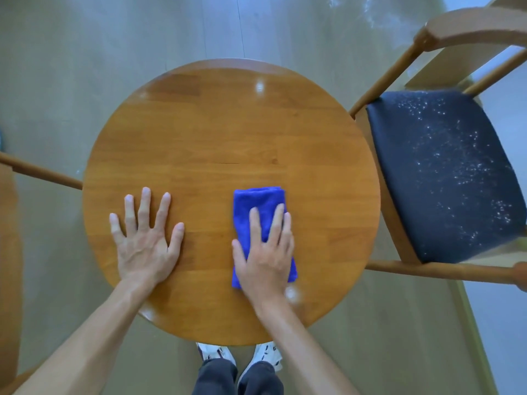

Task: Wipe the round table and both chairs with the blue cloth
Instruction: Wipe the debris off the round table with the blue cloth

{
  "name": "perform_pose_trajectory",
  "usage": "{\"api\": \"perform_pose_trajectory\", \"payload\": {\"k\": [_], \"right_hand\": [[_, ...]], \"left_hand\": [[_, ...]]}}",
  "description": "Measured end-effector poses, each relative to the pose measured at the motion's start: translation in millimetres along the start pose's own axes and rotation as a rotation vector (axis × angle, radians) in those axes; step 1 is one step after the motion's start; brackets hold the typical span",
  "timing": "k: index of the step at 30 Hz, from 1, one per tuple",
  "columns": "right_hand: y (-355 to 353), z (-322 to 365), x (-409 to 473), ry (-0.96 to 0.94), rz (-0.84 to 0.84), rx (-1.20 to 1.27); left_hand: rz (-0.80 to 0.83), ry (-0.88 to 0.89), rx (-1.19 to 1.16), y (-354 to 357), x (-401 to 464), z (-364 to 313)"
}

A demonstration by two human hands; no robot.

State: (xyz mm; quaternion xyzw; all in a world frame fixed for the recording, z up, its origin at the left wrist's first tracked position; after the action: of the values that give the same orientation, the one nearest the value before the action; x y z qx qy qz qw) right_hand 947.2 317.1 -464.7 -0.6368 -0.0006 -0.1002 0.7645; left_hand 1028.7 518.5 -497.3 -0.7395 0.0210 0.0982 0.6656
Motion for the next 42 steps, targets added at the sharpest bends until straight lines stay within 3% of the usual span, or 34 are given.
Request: {"api": "perform_pose_trajectory", "payload": {"k": [3,6,8,12,15,18,23,26,28,30,32,34,36,39,42], "right_hand": [[-2.5,29.2,-70.8,-0.407,0.074,0.115],[-16.0,-41.8,-84.7,-0.479,0.088,0.124],[-26.9,-102.5,-56.3,-0.29,0.022,0.041],[-24.6,-168.0,35.7,0.449,-0.16,-0.004],[-4.6,-142.5,106.7,0.618,-0.167,0.034],[14.1,-62.5,161.0,0.371,-0.09,0.051],[32.0,61.5,125.1,-0.385,0.056,0.131],[18.7,21.2,73.1,-0.785,0.177,0.15],[3.2,-41.9,62.4,-0.84,0.199,0.112],[-16.7,-103.1,73.0,-0.658,0.141,0.107],[-28.2,-142.8,93.9,-0.315,0.074,0.109],[-24.5,-154.2,117.7,0.069,0.006,0.16],[-17.1,-143.2,151.0,0.322,-0.065,0.191],[-0.7,-103.9,205.9,0.42,-0.084,0.109],[23.2,-34.6,241.3,0.263,0.017,0.041]], "left_hand": [[0.004,-0.002,-0.004,-2.6,-3.6,0.5],[0.019,-0.001,0.0,-3.4,-3.1,-1.1],[0.009,0.009,-0.003,-4.2,-3.1,-4.0],[-0.027,0.034,0.008,-5.3,-5.1,-5.0],[-0.06,0.052,0.016,-3.3,-2.3,-4.1],[-0.078,0.059,0.025,0.3,0.9,-2.5],[-0.084,0.058,0.019,-0.6,1.9,-1.6],[-0.072,0.058,0.021,-0.7,-0.8,-1.9],[-0.052,0.05,0.019,-0.9,1.6,-1.4],[-0.039,0.039,0.023,-2.1,3.2,-1.8],[-0.027,0.037,0.029,-4.2,2.7,-4.0],[-0.022,0.036,0.031,-3.3,0.0,-3.1],[-0.03,0.033,0.03,-1.9,-0.3,-2.5],[-0.046,0.044,0.032,-1.0,1.3,-3.0],[-0.048,0.047,0.03,0.7,1.3,-0.8]]}}
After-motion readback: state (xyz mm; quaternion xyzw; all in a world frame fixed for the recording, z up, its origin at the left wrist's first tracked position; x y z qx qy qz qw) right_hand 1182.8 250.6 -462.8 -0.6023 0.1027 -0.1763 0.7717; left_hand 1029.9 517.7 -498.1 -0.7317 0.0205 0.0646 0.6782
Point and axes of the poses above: each hand's wrist, its own x-axis towards the middle knuckle, its own y-axis out of the palm, z = x × y, the point moved 4 cm from there along x, towards the middle knuckle, and after that the axes turned 13 degrees about -y, right-handed, at the moved point
